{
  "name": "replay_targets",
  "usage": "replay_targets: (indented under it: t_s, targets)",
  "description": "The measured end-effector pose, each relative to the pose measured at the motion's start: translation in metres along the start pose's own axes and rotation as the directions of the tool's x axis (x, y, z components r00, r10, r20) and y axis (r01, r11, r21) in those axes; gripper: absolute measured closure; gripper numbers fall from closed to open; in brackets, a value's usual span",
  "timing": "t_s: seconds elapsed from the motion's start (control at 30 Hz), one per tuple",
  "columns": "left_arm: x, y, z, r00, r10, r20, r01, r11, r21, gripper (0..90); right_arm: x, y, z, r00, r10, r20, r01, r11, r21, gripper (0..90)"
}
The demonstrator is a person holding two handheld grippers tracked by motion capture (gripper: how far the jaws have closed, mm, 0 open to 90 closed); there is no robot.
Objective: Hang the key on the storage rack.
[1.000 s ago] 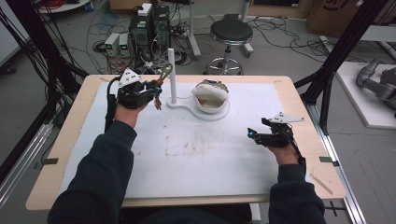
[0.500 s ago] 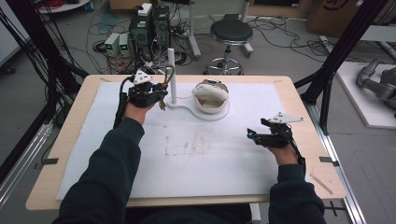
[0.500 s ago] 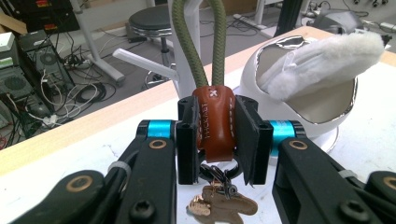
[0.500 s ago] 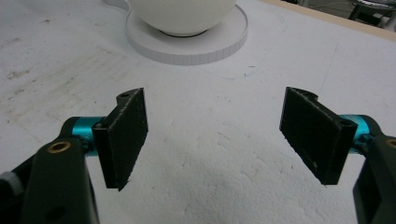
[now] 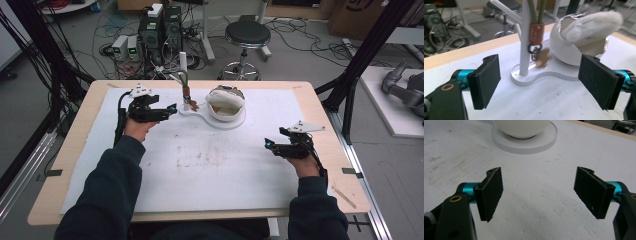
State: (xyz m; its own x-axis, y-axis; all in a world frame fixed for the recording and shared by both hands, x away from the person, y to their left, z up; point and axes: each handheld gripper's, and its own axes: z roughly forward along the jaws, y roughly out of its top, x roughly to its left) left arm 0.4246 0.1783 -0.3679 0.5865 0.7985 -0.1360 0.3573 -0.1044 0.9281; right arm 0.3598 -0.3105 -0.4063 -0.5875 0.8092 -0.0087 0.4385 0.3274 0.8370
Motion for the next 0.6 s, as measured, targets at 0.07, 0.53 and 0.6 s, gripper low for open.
replay_targets:
  t_s: [0.07,0.53,0.6]
  targets:
    - [0.003,-0.007,-0.01,0.9996,-0.012,0.024,0.013,0.9996,-0.024,17.9,0.0,0.0,0.0,1.0,-0.001,-0.005,0.001,1.0,-0.005,23.8]
    - [-0.003,-0.05,-0.055,0.9967,0.075,0.031,-0.072,0.9931,-0.092,18.1,0.002,0.0,0.001,0.9996,-0.019,-0.022,0.019,1.0,-0.012,21.8]
    - [-0.007,-0.054,-0.058,0.9966,0.073,0.039,-0.068,0.9891,-0.131,18.1,0.002,0.0,0.001,0.9995,-0.02,-0.023,0.02,1.0,-0.012,21.7]
